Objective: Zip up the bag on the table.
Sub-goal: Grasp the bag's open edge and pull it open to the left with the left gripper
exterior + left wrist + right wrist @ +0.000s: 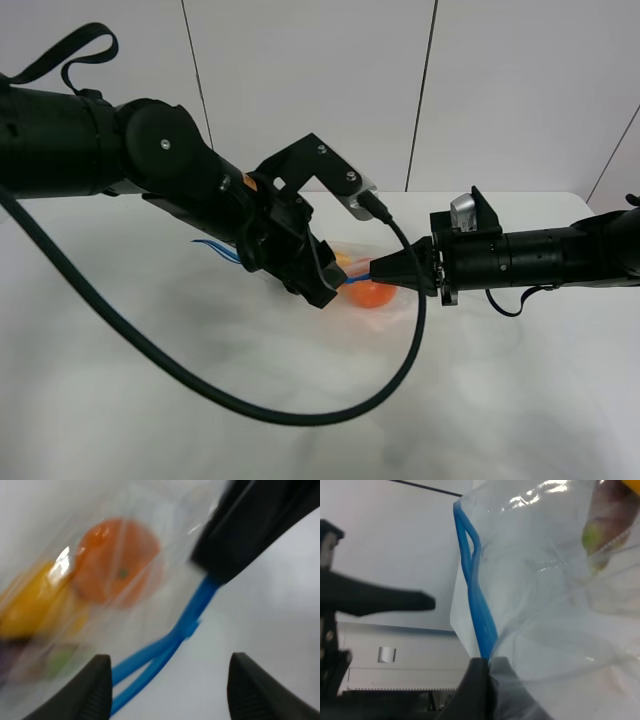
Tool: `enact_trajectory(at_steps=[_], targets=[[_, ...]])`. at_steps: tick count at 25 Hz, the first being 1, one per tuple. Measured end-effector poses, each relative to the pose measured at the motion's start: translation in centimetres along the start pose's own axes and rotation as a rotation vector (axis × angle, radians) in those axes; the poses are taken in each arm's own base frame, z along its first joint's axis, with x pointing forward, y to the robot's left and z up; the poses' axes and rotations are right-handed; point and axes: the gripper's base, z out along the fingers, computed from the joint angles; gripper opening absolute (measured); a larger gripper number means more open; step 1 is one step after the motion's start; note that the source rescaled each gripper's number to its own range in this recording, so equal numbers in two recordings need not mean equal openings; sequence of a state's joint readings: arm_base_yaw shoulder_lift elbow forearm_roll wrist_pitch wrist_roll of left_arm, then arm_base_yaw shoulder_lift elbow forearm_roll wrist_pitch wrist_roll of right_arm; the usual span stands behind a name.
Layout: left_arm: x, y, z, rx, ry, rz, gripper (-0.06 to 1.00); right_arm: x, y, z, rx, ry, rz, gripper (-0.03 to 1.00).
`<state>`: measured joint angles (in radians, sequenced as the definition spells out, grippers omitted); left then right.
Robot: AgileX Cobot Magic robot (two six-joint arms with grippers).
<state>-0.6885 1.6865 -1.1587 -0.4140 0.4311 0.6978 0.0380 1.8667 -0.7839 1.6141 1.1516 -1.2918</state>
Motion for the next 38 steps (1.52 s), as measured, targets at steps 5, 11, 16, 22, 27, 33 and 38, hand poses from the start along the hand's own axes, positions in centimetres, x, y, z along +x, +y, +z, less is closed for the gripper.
enact_trajectory(at_steps=[5, 11, 16, 22, 27, 33, 38], targets=[[-1.0, -1.4, 1.4, 0.031, -0.006, 0.052, 1.00, -0.2, 0.1, 0.0, -0.006, -0.020, 0.013, 0.00], [-0.1, -1.6, 3.3, 0.043, 0.045, 0.069, 1.00, -0.3, 0.2, 0.0, -0.019, -0.037, 0.028, 0.00], [-0.2, -1.3, 3.4, 0.013, 0.043, 0.125, 1.00, -0.3, 0.3, 0.0, -0.030, -0.035, 0.029, 0.00], [-0.5, -0.8, 3.3, -0.028, 0.017, 0.143, 1.00, -0.3, 0.4, 0.0, -0.046, -0.036, 0.031, 0.00], [-0.3, -0.1, 3.3, -0.052, 0.024, 0.166, 0.96, -0.3, 0.4, 0.0, -0.047, -0.037, 0.032, 0.00], [-0.1, 0.3, 3.2, -0.067, 0.035, 0.189, 0.86, -0.4, 0.4, 0.0, -0.049, -0.042, 0.034, 0.00], [-0.1, 0.3, 3.2, -0.067, 0.034, 0.183, 0.85, -0.4, 0.4, 0.0, -0.049, -0.042, 0.034, 0.00]])
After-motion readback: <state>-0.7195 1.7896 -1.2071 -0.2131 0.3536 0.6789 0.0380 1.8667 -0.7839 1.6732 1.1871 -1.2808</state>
